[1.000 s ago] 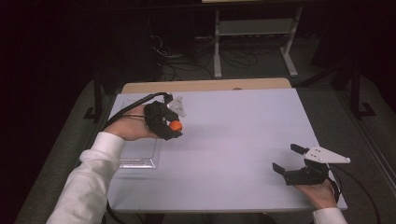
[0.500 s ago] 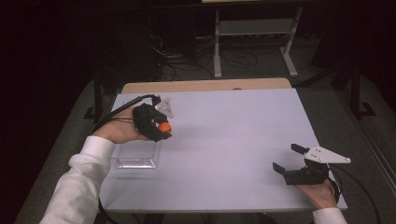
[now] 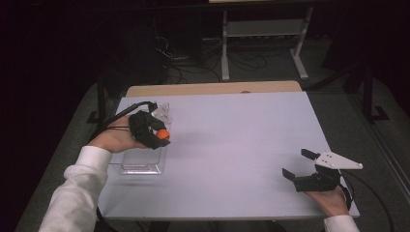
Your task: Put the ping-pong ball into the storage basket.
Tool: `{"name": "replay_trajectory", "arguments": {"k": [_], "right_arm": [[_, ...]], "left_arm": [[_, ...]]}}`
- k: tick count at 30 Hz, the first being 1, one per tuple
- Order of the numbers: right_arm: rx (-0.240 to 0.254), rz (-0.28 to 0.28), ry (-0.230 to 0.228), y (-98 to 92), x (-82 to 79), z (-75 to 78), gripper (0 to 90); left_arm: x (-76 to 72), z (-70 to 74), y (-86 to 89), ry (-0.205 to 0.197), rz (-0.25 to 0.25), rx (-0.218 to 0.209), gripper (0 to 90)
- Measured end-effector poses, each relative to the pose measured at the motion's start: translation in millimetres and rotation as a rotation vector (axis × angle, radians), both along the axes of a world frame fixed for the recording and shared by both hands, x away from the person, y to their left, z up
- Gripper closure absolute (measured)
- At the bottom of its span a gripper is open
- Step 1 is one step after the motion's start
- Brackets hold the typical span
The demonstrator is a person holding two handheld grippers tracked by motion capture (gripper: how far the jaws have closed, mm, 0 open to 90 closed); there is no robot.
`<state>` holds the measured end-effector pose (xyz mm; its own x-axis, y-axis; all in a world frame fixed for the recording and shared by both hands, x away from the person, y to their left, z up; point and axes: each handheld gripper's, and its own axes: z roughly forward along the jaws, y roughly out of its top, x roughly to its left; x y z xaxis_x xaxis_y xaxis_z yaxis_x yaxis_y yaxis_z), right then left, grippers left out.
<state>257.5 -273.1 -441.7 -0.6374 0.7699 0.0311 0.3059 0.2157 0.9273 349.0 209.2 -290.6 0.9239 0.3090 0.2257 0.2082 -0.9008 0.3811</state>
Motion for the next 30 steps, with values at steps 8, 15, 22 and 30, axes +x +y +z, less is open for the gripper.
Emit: {"name": "replay_trajectory", "arguments": {"k": [8,15,22,30], "right_arm": [[-0.002,0.000,0.001,0.0,0.4,-0.3,0.0],[-0.003,0.000,0.001,0.1,0.2,-0.1,0.0],[-0.005,0.001,0.005,0.4,0.4,-0.4,0.0],[-0.008,0.001,0.005,0.4,0.3,-0.3,0.0]], "left_arm": [[0.4,-2.9,8.9,0.015,0.014,0.009,50.9],[1.0,-5.2,17.2,0.032,0.031,0.017,50.9],[2.4,-8.7,23.8,0.053,0.027,0.044,50.9],[5.2,-13.5,33.0,0.074,0.044,0.068,50.9]]}}
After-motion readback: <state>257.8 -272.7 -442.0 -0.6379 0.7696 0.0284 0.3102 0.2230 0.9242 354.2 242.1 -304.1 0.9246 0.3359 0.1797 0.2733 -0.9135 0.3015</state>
